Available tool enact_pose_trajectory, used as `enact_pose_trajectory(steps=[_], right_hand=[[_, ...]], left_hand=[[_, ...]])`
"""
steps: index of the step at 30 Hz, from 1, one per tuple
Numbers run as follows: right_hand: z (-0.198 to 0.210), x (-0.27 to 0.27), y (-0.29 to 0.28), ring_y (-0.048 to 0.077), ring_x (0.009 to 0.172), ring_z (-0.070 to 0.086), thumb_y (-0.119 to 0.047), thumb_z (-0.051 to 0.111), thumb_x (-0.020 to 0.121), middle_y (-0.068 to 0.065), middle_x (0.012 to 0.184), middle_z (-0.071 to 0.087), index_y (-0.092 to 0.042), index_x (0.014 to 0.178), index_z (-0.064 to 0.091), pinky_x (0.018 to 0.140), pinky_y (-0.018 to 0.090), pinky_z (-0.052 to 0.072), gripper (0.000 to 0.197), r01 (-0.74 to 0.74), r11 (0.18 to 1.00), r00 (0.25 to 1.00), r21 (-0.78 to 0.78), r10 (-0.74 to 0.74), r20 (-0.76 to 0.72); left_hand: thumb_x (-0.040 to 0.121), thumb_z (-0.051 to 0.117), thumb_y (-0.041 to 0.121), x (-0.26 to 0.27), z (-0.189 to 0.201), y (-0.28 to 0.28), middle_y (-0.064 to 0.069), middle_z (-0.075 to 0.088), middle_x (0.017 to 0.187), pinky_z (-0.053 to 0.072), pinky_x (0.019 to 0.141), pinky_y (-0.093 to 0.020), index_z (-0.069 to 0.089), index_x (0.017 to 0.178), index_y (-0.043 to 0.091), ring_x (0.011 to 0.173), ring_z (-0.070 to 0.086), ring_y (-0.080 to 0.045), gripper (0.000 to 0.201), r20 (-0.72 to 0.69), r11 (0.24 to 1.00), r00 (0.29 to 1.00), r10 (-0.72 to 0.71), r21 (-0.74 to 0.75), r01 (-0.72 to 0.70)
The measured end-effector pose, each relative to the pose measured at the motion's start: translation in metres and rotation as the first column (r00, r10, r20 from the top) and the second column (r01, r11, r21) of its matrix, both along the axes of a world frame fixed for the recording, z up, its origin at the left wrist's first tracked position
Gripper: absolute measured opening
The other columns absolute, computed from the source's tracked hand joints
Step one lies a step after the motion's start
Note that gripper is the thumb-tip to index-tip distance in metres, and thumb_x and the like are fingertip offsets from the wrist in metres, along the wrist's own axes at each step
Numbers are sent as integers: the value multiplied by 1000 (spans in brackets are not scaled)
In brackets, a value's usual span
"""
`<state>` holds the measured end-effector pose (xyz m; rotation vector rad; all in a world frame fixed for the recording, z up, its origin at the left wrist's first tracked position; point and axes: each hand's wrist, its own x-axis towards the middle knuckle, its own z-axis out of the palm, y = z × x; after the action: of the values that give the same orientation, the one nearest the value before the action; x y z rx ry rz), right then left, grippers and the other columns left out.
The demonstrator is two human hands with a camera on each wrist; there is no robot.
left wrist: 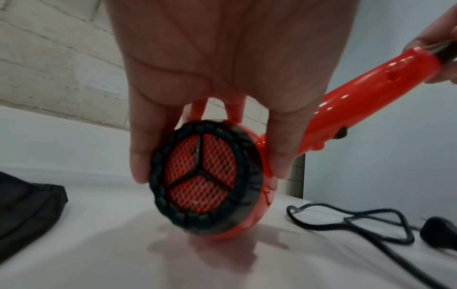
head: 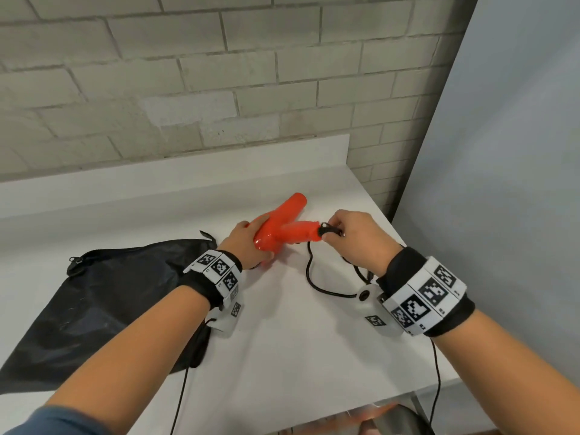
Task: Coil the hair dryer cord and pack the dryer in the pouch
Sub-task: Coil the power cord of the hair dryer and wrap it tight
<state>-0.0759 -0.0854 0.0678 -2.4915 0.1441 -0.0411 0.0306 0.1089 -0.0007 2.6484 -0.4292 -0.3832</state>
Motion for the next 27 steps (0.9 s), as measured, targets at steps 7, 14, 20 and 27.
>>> enact_pose_trajectory(steps=[7,14,20,27], right_hand=[[23,-7,14,6,53,48,-18,50,92,1,83,58,-10,109,56,61,21,44,20,-112,980,963,163,67,261],[36,3,30,-21,64,49,-12,50,92,-18,79,53,-9,109,65,65,-2,37,23,-171,976,890,132,95,447],[44,15,35,17,90,61,-17,53,91,7,100,69,-12,111,66,79,22,45,25,-180,983,865,-18,167,473],[56,22,28,9,74,59,-12,67,80,8,84,73,-11,96,73,70,10,43,18,-270,962,793,-42,247,557]], left_hand=[[78,64,41,-18,4,19,-8,51,133,50,91,-35,13,144,34,111,55,-26,83,-240,986,968,75,-130,-109],[80,61,46,-30,20,28,0,50,136,41,97,-28,18,142,36,119,50,-19,76,-270,992,955,-126,-61,114],[63,54,7,-49,75,-2,7,51,123,40,100,-23,40,118,42,119,49,-8,66,335,623,942,8,-738,257],[63,43,11,-41,127,-26,10,57,79,39,61,-10,60,93,22,65,53,0,36,364,777,922,-132,-539,324]])
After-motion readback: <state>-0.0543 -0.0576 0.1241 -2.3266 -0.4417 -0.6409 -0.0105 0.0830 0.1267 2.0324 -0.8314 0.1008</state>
